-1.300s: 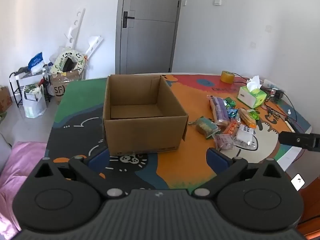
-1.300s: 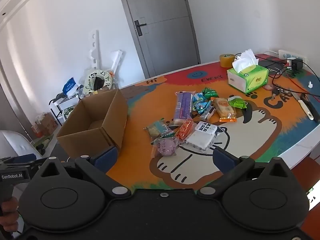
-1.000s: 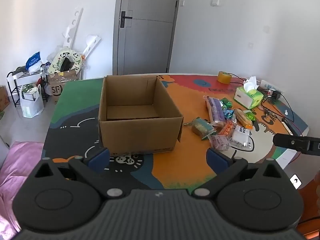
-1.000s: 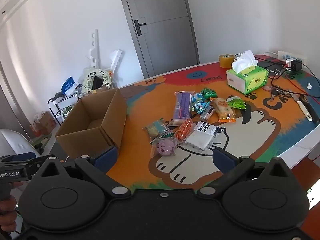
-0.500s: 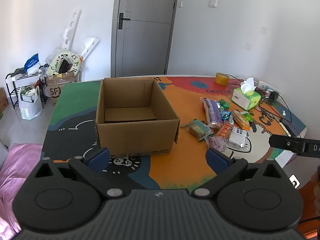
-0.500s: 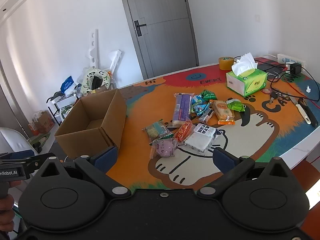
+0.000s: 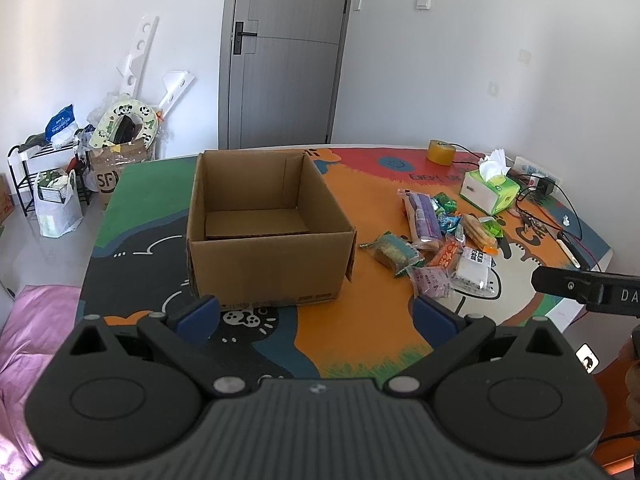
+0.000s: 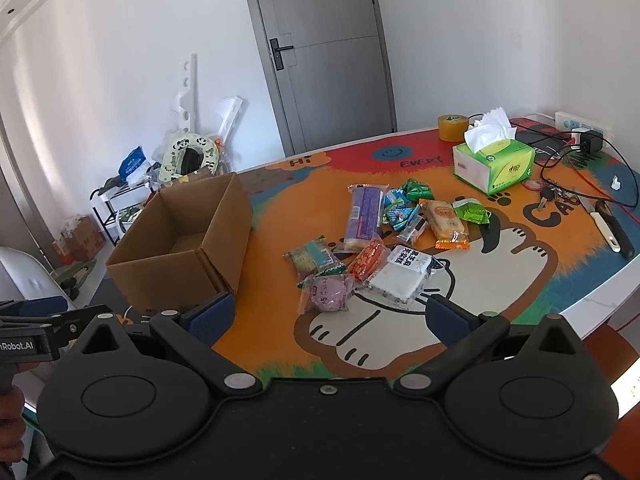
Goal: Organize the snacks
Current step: 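Move both tools toward the snack pile beside the cardboard box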
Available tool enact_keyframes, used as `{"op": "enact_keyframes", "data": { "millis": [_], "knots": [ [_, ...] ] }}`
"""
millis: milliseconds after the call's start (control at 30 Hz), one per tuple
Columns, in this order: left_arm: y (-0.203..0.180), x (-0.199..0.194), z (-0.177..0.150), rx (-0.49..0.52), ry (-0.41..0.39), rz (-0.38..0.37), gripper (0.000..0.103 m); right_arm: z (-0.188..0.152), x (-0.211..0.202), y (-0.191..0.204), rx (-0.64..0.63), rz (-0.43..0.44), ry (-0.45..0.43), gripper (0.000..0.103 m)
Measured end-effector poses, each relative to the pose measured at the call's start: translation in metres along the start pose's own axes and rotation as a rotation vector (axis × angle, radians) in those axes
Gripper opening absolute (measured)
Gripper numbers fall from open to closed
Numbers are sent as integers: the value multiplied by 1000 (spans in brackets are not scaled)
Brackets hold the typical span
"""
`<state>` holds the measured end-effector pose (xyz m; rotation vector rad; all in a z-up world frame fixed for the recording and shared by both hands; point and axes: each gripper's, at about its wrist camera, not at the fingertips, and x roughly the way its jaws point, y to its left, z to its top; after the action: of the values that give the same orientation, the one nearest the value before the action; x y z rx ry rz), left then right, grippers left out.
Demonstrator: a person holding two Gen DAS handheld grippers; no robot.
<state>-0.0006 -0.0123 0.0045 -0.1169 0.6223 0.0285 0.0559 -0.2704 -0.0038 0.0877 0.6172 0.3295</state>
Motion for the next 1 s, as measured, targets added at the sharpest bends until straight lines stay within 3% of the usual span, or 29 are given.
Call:
{"op": "enact_keyframes", "data": {
  "millis": [1000],
  "knots": [
    [1, -1, -2, -7, 14, -17, 102, -1, 2, 4, -12, -1, 7, 103]
  ]
}}
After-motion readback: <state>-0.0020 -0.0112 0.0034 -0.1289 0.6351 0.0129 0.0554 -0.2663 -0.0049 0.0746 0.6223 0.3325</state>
